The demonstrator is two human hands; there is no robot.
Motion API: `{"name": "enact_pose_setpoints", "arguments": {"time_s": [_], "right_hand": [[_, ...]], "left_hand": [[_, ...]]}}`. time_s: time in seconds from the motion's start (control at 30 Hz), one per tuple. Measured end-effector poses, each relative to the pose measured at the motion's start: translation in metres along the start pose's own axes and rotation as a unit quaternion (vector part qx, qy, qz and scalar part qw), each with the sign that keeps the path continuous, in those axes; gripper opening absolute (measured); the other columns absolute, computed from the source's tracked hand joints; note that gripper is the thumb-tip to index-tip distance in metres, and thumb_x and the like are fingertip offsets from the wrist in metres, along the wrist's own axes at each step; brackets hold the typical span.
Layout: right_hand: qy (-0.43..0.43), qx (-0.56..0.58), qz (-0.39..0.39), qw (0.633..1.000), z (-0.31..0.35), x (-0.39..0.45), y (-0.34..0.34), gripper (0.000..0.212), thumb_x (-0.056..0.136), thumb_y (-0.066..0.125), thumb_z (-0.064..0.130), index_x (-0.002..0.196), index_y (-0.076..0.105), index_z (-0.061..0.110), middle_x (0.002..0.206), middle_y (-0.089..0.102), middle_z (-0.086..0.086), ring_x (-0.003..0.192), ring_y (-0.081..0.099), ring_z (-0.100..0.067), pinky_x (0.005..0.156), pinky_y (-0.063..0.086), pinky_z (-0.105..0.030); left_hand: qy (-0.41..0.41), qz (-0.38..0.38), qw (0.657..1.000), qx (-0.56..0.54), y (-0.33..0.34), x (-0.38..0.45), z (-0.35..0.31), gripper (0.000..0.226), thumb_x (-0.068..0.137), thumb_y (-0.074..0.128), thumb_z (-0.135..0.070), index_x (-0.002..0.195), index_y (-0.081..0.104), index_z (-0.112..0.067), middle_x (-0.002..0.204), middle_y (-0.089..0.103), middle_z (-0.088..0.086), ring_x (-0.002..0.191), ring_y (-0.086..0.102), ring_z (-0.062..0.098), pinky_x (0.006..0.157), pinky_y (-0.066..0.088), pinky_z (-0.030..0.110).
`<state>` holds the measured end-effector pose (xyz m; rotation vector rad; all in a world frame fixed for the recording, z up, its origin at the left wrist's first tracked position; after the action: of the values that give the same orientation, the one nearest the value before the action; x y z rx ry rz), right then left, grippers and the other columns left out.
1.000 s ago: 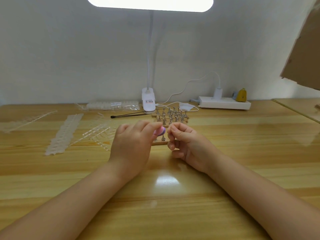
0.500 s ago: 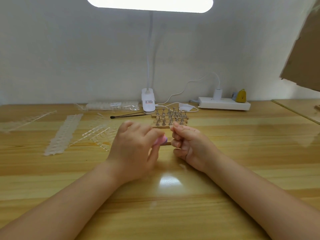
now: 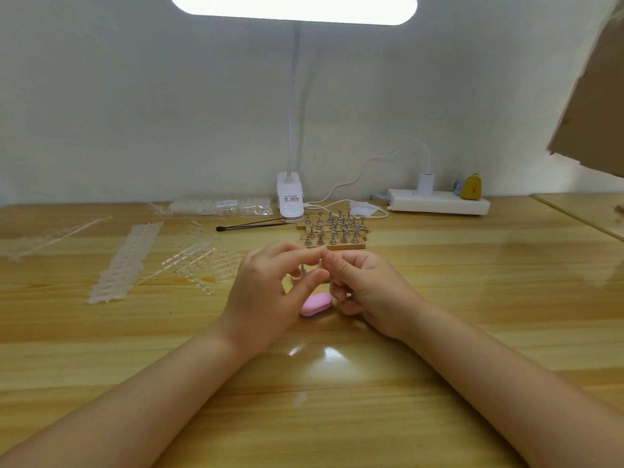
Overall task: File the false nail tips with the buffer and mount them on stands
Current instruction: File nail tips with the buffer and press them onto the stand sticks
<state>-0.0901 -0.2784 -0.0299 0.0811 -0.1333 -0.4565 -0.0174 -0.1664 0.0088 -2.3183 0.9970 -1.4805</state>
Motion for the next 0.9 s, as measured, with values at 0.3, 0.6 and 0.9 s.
{"name": "enact_pose_setpoints", "arguments": {"time_s": [0.3,0.6,0.9], "right_hand": [[0.004,-0.021,-0.022,1.0,-0.001,-0.001,0.0,0.024,0.079,0.066,0.036,0.078,0.067,0.012,0.056,0.041,-0.005,0.048,0.035,-0.013,0.038,0.027,-0.018],[-0.126,-0.336,-0.214,0.908,0.018,-0.012,-0.016,0.026,0.089,0.065,0.026,0.07,0.069,0.008,0.057,0.059,-0.004,0.053,0.046,-0.009,0.057,0.041,-0.031],[-0.084,-0.573,-0.186,0.793,0.014,-0.009,-0.009,0.027,0.094,0.054,0.04,0.1,0.076,0.025,0.089,0.073,0.003,0.089,0.062,-0.019,0.075,0.05,-0.033]], "left_hand": [[-0.04,0.018,0.999,0.017,0.0,-0.002,0.008,0.023,0.079,0.061,-0.047,0.095,0.07,-0.032,0.088,0.067,-0.017,0.076,0.06,0.005,0.087,0.044,0.044],[-0.214,-0.004,0.974,0.076,-0.006,-0.004,0.043,0.02,0.093,0.054,-0.039,0.104,0.051,-0.023,0.09,0.062,-0.009,0.096,0.062,0.022,0.09,0.046,0.042],[-0.225,0.072,0.968,0.086,0.007,-0.006,0.043,0.014,0.096,0.051,-0.036,0.102,0.045,-0.025,0.093,0.068,-0.009,0.096,0.062,0.017,0.094,0.041,0.039]]}}
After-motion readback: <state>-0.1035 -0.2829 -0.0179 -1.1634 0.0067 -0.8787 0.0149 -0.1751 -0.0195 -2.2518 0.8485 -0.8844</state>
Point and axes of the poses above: each hand's wrist, its own x-axis towards the middle knuckle, its own y-axis out of the palm, z = x × y, the point moved 6 cm from there along x, towards the middle knuckle
